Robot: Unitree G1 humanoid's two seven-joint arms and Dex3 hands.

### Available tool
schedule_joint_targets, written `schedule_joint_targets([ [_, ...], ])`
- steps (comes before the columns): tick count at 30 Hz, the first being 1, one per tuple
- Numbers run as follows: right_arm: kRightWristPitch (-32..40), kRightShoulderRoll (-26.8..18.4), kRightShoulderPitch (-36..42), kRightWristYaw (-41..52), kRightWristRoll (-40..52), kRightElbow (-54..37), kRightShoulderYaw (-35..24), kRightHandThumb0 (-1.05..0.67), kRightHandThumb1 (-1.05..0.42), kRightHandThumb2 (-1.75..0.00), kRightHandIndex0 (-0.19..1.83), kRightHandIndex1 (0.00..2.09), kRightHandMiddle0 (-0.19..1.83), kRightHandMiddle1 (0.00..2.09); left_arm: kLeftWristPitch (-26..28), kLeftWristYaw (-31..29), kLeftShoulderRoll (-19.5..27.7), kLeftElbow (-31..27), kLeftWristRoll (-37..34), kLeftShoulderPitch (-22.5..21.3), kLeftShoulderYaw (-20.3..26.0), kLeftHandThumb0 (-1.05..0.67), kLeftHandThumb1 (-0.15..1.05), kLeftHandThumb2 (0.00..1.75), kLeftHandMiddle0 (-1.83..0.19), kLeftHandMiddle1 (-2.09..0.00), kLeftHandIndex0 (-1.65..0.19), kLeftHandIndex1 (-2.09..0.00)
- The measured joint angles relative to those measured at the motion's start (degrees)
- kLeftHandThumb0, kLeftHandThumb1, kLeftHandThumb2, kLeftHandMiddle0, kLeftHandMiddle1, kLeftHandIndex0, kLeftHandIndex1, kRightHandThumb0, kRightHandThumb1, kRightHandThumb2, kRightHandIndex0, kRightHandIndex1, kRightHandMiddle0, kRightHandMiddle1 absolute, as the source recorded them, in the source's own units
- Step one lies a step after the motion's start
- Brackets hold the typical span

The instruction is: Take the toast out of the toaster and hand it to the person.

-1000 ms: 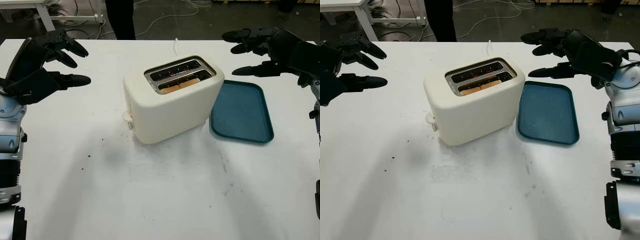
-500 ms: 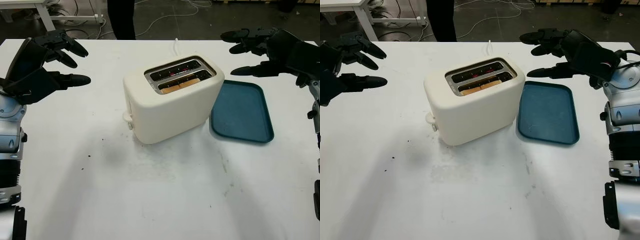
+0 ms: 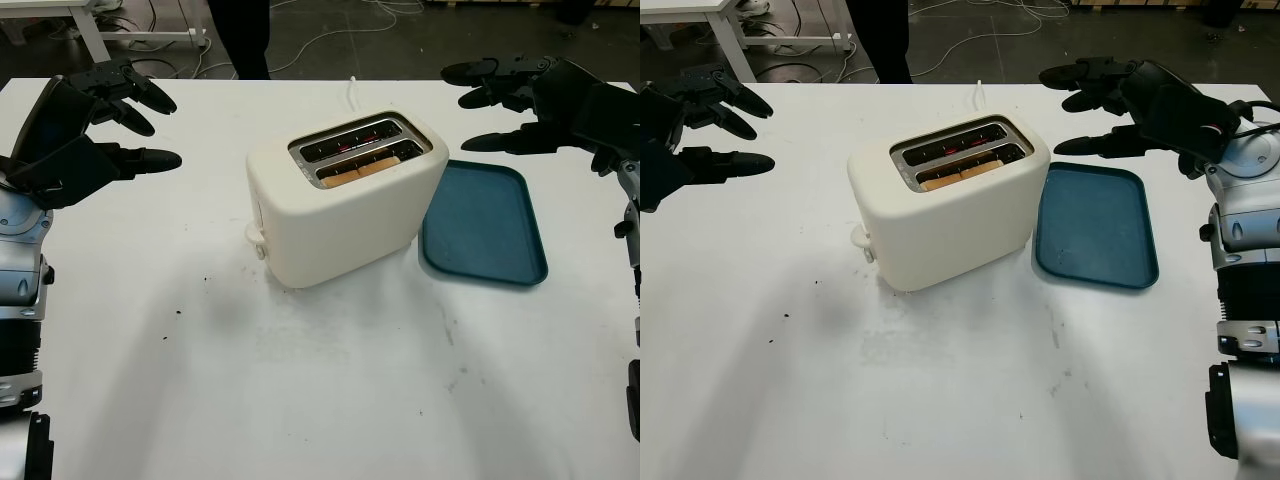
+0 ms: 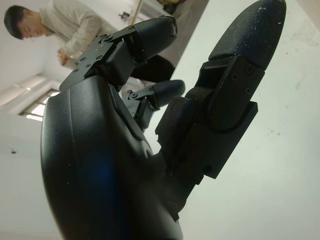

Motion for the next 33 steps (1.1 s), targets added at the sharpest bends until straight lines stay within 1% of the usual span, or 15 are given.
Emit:
schedule_joint_targets([
  [16, 0.0, 0.15, 0.0, -0.04, 0.01, 0.0, 0.0, -0.77, -0.8, 0.0, 0.0, 0.82, 0.35, 0.09, -0.01, 0.22, 0.0, -0.02, 0.5, 0.0, 0.0, -1.05, 0.76, 0.01, -0.5, -1.25, -0.51, -1.1],
  [24, 0.0, 0.17, 0.0, -0.02, 0.01, 0.01, 0.0, -0.78, -0.8, 0.0, 0.0, 0.82, 0.35, 0.1, -0.02, 0.23, 0.0, -0.02, 0.57, 0.0, 0.0, -1.05, 0.74, 0.0, -0.49, -1.26, -0.5, -1.11],
  [29, 0.01, 0.2, 0.0, 0.07, 0.25, 0.01, -0.05, -0.75, -0.79, 0.0, 0.0, 0.81, 0.34, 0.1, -0.01, 0.23, 0.0, -0.03, 0.56, 0.0, 0.0, -1.05, 0.74, 0.0, -0.49, -1.26, -0.51, -1.11],
  [33, 0.0, 0.21, 0.0, 0.09, 0.28, 0.01, -0.05, -0.78, -0.8, 0.0, 0.0, 0.82, 0.34, 0.11, 0.6, 0.21, -0.02, -0.43, 0.24, 0.0, 0.0, -1.05, 0.72, 0.0, -0.47, -1.27, -0.5, -1.11],
])
